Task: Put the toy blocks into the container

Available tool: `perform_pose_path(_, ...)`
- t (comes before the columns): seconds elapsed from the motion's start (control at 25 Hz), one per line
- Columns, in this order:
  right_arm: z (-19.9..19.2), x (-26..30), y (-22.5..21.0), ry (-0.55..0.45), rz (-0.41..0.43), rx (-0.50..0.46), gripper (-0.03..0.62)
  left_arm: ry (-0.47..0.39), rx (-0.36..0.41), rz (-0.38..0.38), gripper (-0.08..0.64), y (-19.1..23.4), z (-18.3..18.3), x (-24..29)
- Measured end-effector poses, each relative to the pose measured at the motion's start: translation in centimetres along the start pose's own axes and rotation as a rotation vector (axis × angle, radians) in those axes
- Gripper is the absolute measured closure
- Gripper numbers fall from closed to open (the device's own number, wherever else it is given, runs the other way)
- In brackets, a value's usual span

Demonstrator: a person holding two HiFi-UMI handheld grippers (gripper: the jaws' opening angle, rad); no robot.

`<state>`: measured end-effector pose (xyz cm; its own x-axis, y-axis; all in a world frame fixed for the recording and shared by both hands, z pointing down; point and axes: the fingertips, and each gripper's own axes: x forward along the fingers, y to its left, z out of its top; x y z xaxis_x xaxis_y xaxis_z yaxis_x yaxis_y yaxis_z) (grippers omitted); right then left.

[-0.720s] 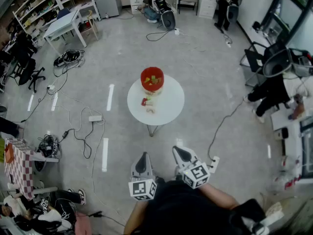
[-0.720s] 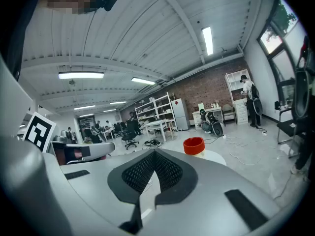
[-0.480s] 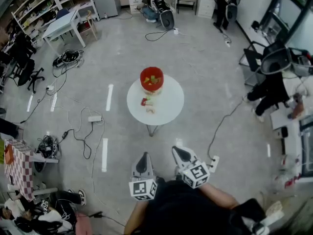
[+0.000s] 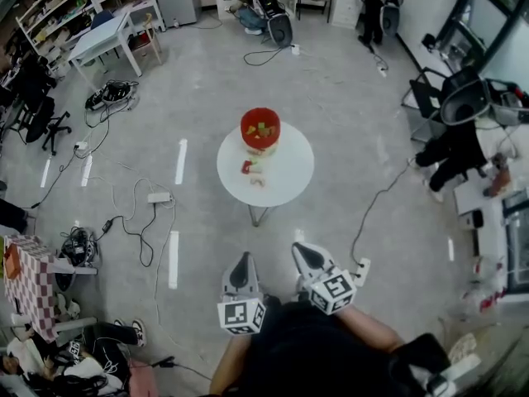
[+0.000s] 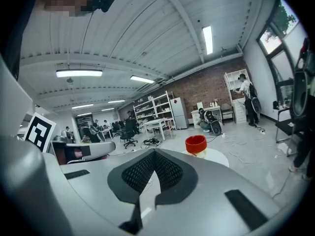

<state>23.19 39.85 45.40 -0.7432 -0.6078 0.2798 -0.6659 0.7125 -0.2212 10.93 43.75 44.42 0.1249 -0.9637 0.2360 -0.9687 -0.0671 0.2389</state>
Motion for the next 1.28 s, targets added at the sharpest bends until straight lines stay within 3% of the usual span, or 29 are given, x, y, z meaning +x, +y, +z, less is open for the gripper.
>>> perform_pose_path(0.72,-0.8,5.0,2.6,0.019,-0.07,-0.012,0.601,0.015,-0.004,-0.053,0.572,5.5,1.0,0.7)
perform_pose_path(1.0,-0.4,9.6,0.2,0.055,-0.051,-0.02,0.601,0.025,-0.003,-0.029,0.572,8.0,1.4,4.9)
perform_pose_path(1.28,0.9,15.7,-4.1,0.105,-0.024,-0.013,0.601,0.024,-0.014,-0.02,0.572,9.2,2.7,12.4)
